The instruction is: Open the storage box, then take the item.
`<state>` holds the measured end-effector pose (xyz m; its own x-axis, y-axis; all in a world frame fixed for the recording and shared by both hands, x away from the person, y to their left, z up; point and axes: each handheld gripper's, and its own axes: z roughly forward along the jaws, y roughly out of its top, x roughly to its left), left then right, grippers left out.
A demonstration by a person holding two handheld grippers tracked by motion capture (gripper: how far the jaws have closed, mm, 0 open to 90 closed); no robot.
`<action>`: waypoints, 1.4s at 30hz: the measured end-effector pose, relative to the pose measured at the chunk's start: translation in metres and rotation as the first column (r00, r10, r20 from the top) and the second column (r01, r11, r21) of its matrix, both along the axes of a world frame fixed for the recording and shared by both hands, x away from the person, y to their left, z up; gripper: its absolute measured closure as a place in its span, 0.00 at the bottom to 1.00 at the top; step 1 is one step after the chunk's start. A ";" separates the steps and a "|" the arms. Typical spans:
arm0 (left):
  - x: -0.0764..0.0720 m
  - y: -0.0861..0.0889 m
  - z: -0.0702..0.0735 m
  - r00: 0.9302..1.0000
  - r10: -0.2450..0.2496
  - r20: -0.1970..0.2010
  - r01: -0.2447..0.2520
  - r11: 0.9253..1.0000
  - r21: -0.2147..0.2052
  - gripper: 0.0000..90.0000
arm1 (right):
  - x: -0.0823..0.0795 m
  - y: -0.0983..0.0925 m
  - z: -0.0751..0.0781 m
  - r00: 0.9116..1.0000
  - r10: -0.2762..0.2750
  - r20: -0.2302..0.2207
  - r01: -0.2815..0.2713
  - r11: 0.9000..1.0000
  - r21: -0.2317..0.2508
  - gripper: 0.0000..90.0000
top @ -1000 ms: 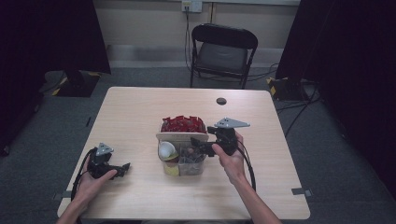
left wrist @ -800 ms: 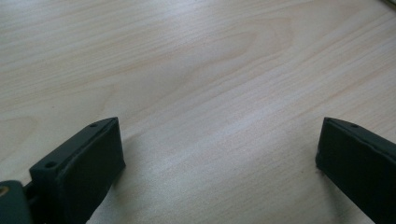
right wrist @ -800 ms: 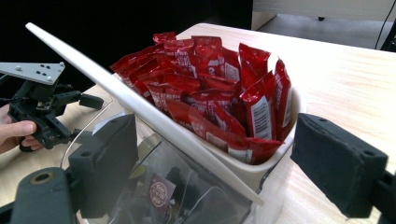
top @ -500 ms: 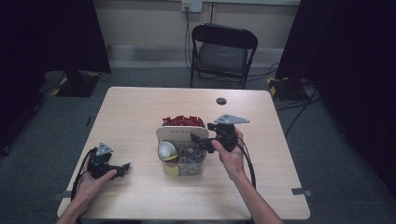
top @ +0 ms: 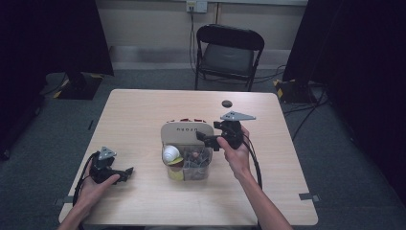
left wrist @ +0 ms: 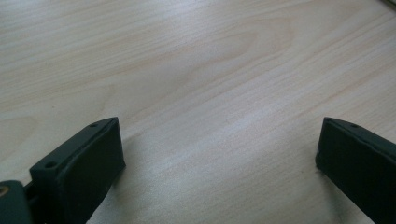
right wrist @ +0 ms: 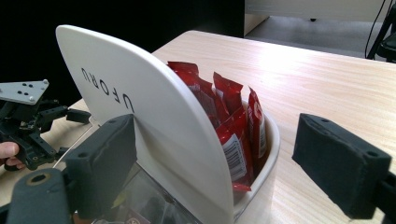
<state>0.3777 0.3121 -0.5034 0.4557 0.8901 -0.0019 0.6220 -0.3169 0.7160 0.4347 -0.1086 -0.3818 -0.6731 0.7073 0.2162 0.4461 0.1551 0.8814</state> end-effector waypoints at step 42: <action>-0.019 -0.020 0.044 0.991 -0.117 0.066 0.127 0.978 -0.167 0.30 | 0.002 0.001 0.000 1.000 0.007 -0.010 -0.007 1.000 -0.013 0.12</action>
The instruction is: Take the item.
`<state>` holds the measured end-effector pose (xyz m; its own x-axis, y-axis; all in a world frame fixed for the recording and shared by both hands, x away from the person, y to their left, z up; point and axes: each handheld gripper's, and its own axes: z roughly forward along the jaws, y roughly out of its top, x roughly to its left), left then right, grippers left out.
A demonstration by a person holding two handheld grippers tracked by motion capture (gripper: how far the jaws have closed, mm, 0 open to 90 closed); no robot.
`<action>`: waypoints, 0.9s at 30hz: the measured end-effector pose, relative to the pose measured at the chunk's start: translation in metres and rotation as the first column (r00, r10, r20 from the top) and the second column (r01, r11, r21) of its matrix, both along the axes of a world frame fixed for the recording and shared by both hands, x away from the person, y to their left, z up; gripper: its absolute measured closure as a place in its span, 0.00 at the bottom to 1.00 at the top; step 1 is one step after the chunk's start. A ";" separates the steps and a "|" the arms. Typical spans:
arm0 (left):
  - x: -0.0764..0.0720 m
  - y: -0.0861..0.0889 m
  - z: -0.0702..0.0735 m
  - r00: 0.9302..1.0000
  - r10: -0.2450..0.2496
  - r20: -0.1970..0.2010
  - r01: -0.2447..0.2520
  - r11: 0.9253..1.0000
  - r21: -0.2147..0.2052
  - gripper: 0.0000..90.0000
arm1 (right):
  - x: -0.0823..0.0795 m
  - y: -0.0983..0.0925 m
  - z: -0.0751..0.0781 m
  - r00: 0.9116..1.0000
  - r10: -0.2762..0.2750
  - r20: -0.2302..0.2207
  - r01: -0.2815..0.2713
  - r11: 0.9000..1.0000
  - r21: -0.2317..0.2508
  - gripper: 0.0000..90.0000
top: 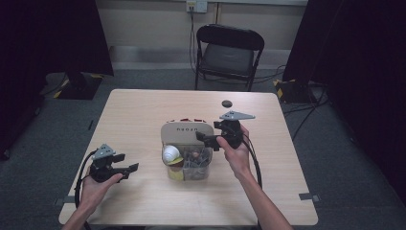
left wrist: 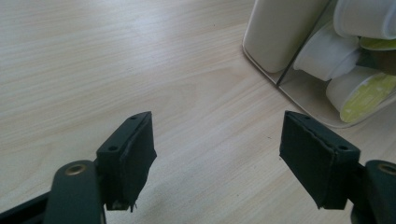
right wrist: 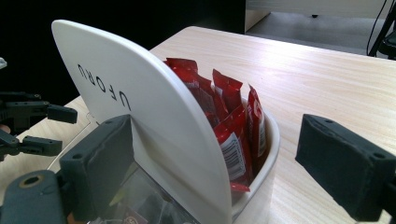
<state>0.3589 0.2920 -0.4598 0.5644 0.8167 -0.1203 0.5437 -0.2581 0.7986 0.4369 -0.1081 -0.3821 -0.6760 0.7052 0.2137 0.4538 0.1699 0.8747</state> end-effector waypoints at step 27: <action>-0.005 -0.037 0.034 0.986 -0.140 0.095 0.146 0.988 -0.051 0.37 | 0.001 0.002 -0.002 1.000 0.008 -0.008 -0.008 1.000 -0.006 0.10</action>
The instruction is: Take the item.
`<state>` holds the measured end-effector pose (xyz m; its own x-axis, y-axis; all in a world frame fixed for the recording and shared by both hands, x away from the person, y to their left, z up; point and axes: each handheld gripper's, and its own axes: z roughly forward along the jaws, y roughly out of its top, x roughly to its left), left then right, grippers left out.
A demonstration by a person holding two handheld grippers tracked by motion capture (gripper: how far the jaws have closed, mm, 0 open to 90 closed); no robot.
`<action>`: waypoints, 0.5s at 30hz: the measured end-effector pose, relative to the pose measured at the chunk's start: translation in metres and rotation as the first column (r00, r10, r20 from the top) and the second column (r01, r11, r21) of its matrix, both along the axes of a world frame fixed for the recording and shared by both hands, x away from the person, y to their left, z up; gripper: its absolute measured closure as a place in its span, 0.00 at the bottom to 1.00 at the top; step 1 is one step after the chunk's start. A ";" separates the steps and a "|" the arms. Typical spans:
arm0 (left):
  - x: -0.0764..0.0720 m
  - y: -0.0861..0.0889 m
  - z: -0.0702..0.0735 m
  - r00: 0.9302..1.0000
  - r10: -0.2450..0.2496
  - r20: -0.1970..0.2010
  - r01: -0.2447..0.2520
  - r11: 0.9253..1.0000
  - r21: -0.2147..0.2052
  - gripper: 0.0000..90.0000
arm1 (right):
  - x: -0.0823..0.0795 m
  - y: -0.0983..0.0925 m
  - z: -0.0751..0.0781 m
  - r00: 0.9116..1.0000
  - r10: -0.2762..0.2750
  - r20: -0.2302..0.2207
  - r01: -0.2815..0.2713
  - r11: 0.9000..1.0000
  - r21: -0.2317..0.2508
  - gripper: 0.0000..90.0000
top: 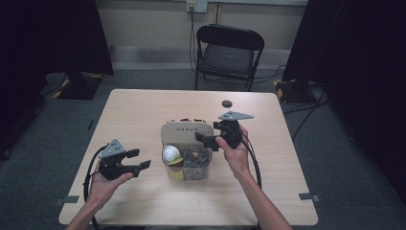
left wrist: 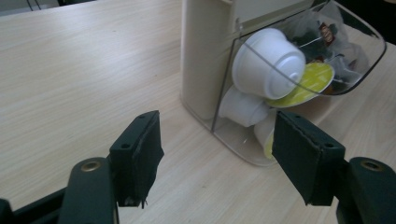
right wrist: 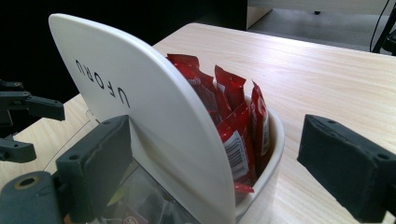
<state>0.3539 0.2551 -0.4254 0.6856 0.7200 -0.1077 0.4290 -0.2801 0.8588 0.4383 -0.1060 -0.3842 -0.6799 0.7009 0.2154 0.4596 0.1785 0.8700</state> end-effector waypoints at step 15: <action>0.003 -0.017 0.022 0.998 -0.055 0.033 0.057 0.998 -0.042 0.40 | 0.000 0.000 0.000 1.000 0.001 -0.002 -0.001 1.000 0.002 0.10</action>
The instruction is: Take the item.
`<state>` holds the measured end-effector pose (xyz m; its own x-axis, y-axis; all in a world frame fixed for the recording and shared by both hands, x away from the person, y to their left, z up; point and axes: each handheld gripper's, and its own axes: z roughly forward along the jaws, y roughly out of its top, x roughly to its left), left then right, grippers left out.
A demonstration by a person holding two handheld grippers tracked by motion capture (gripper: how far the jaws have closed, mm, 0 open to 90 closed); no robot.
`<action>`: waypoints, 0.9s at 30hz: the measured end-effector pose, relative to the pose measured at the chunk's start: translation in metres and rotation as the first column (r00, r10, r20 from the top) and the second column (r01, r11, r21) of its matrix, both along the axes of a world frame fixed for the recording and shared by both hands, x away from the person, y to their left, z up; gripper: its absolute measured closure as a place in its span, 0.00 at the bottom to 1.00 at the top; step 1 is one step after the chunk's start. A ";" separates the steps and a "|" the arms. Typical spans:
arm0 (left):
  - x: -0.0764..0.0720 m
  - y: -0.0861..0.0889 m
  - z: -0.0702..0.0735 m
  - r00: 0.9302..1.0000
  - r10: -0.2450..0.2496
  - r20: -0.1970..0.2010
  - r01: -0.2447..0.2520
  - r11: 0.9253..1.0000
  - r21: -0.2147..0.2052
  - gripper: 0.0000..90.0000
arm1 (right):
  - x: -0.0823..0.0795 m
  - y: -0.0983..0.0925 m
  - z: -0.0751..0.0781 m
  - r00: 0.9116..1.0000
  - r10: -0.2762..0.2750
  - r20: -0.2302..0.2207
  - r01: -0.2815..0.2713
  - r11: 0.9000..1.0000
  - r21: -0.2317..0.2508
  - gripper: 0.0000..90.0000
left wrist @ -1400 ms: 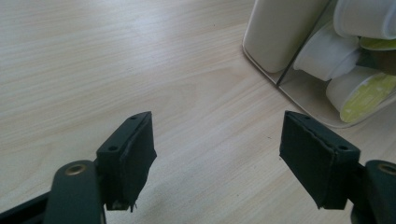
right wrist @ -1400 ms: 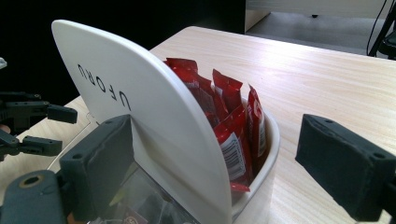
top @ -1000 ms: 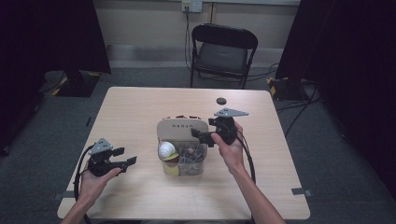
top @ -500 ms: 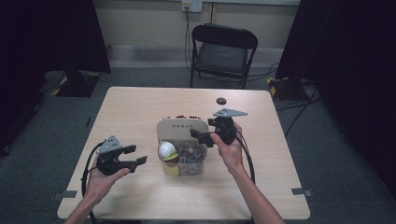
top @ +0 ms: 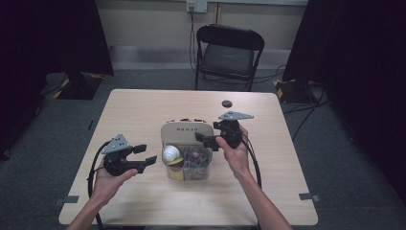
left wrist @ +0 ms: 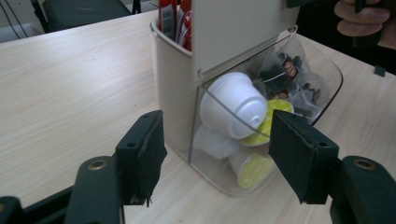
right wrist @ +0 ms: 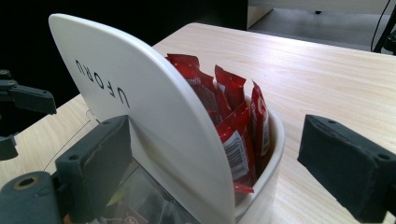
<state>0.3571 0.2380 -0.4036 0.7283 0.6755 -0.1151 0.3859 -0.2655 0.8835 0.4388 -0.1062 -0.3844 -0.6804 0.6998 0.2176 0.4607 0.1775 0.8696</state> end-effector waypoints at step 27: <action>0.015 -0.050 0.003 0.993 -0.111 -0.047 0.111 0.994 0.005 0.43 | 0.000 0.000 0.000 1.000 0.002 -0.001 -0.002 1.000 0.004 0.10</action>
